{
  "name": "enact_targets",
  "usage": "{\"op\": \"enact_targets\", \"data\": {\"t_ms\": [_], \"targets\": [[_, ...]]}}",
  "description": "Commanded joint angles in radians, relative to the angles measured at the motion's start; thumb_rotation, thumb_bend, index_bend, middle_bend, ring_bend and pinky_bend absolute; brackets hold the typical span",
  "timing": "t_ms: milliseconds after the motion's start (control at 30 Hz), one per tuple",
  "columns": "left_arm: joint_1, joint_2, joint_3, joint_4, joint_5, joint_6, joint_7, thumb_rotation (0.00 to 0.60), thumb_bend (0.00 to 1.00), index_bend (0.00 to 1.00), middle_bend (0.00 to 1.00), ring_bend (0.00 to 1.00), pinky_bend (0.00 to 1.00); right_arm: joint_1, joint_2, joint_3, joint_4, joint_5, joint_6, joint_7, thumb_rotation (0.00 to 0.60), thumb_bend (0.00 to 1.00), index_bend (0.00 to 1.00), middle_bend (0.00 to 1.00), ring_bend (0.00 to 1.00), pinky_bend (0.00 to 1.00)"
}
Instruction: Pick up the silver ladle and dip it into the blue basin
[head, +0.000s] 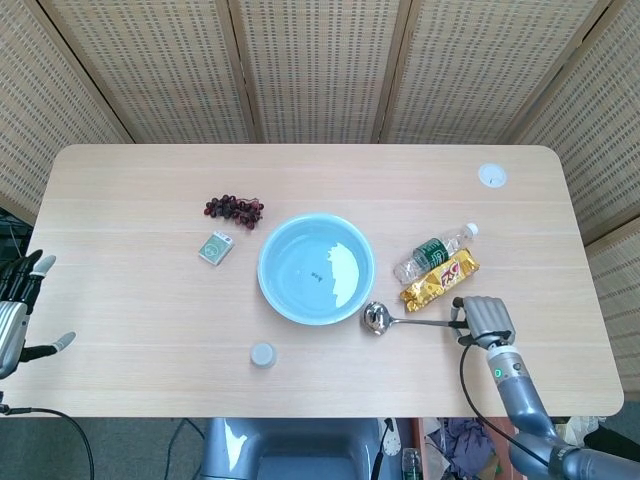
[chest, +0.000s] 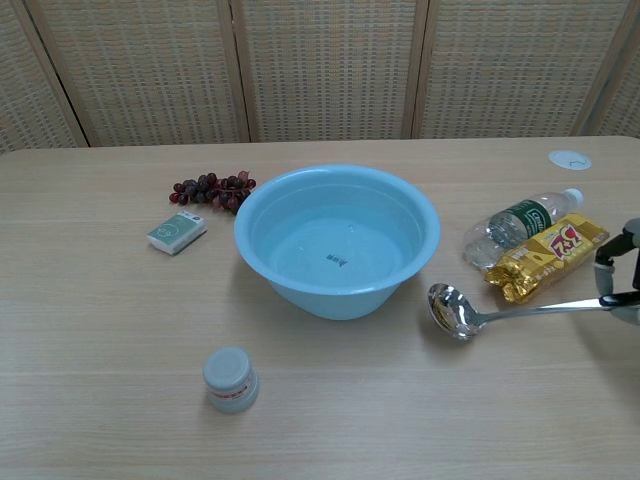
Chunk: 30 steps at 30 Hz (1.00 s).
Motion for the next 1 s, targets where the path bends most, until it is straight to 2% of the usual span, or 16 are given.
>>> {"op": "enact_targets", "data": {"t_ms": [33, 333, 533, 833, 1000], "targets": [[0.0, -0.001, 0.0, 0.0, -0.001, -0.001, 0.002, 0.6, 0.0, 0.0, 0.0, 0.0, 0.0, -0.021, 0.065, -0.032, 0.021, -0.114, -0.041, 0.114, 0.6, 0.81, 0.78, 1.0, 0.97, 1.0], [-0.003, -0.008, -0.001, -0.002, -0.008, -0.005, 0.022, 0.6, 0.0, 0.0, 0.0, 0.0, 0.0, -0.043, 0.163, -0.069, 0.015, -0.28, -0.032, 0.246, 0.6, 0.82, 0.78, 1.0, 0.97, 1.0], [-0.004, -0.011, -0.003, -0.001, -0.014, -0.007, 0.029, 0.6, 0.0, 0.0, 0.0, 0.0, 0.0, -0.032, 0.256, -0.067, -0.081, -0.342, -0.018, 0.243, 0.6, 0.83, 0.78, 1.0, 0.97, 1.0], [-0.009, -0.015, -0.008, 0.002, -0.029, -0.016, 0.035, 0.6, 0.0, 0.0, 0.0, 0.0, 0.0, 0.033, 0.39, -0.009, -0.273, -0.305, -0.039, 0.122, 0.6, 0.83, 0.79, 1.0, 0.98, 1.0], [-0.02, -0.019, -0.018, 0.005, -0.053, -0.033, 0.043, 0.6, 0.0, 0.0, 0.0, 0.0, 0.0, 0.134, 0.449, 0.068, -0.375, -0.174, -0.102, 0.019, 0.6, 0.85, 0.8, 1.0, 0.98, 1.0]]}}
